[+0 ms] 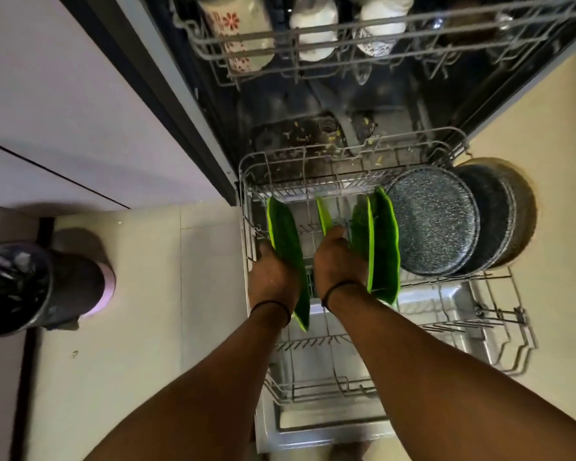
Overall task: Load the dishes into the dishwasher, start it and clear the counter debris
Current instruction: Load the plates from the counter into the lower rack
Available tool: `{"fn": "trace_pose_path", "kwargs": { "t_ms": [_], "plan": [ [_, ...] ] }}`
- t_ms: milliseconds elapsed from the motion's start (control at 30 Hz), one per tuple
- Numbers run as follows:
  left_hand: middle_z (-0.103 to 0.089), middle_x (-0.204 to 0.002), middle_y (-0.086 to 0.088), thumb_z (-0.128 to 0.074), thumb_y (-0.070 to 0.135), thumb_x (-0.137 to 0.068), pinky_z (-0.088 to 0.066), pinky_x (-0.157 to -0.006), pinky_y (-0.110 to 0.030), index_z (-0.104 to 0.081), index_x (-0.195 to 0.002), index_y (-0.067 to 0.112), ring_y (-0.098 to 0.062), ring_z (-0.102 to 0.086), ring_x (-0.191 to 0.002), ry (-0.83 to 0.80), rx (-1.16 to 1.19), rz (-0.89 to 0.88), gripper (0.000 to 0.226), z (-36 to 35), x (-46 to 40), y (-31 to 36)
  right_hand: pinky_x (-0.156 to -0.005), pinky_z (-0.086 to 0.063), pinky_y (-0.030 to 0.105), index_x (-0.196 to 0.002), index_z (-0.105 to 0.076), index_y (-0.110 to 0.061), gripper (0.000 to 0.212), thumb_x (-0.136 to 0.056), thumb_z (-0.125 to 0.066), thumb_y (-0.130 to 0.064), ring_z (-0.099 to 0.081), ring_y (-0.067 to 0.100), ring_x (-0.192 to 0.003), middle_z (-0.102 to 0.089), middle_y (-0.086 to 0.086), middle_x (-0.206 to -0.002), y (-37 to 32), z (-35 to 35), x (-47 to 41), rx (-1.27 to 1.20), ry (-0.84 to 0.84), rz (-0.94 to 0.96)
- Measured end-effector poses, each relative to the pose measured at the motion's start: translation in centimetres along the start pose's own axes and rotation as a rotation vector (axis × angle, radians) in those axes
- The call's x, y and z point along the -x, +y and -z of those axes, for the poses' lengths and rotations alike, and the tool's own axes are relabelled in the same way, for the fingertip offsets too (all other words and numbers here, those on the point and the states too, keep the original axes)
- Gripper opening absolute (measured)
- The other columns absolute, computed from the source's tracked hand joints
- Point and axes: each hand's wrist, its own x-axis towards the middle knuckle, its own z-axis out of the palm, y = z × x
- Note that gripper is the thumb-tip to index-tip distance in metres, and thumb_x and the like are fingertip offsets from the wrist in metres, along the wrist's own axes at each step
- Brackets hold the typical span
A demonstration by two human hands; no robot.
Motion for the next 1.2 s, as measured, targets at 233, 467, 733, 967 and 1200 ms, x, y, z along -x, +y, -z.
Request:
{"fn": "trace_pose_path", "kwargs": {
  "t_ms": [233,467,733,967,1200],
  "plan": [
    [-0.066,-0.105,-0.021,-0.050,0.029,-0.095,-0.046,-0.071,-0.039,-0.044,-0.116,0.009,-0.039,-0.062,-0.094,-0.018,0.010,-0.016,0.029,-1.8,-2.1,-0.8,-0.075,-0.049,0.041,-0.131,-0.033,0.001,0.035,-0.101,-0.028,-0.017,-0.062,0.035,-0.100,-0.058,0.015,-0.113,-1.0,-3.5,-0.3,0.041,-0.008,0.029],
    [-0.067,-0.104,-0.019,-0.048,0.032,-0.097,-0.039,-0.065,-0.034,-0.042,-0.119,0.011,-0.039,-0.063,-0.093,-0.012,-0.015,-0.025,0.031,-2.6,-2.4,-1.1,-0.078,-0.049,0.040,-0.136,-0.026,0.003,0.042,-0.101,-0.030,-0.020,-0.061,0.035,-0.105,-0.058,0.016,-0.118,-0.7,-4.6,-0.6,0.049,-0.018,0.070],
    [-0.067,-0.102,-0.018,-0.048,0.028,-0.094,-0.052,-0.074,-0.043,-0.039,-0.111,0.017,-0.039,-0.064,-0.091,-0.016,0.004,-0.023,0.022,-2.8,-1.9,-1.0,-0.079,-0.049,0.039,-0.137,-0.029,0.001,0.041,-0.100,-0.033,-0.017,-0.061,0.032,-0.105,-0.059,0.014,-0.118,-0.2,-4.2,-0.7,0.089,-0.018,0.091],
    [-0.067,-0.103,-0.016,-0.046,0.024,-0.096,-0.049,-0.070,-0.038,-0.046,-0.112,0.011,-0.037,-0.064,-0.091,-0.034,-0.052,-0.016,0.021,-2.8,-1.6,-1.5,-0.076,-0.049,0.038,-0.134,-0.031,-0.002,0.038,-0.100,-0.032,-0.016,-0.064,0.031,-0.100,-0.061,0.012,-0.113,0.5,-4.3,-0.3,0.070,0.009,0.065],
    [-0.066,-0.106,-0.016,-0.045,0.024,-0.098,-0.042,-0.068,-0.033,-0.046,-0.113,0.008,-0.035,-0.064,-0.095,-0.028,-0.037,-0.016,0.022,-2.8,-1.5,-0.7,-0.080,-0.048,0.038,-0.138,-0.027,0.000,0.041,-0.100,-0.031,-0.016,-0.061,0.033,-0.105,-0.060,0.013,-0.117,0.7,-4.3,-0.8,0.065,-0.002,0.086]
  ]
}}
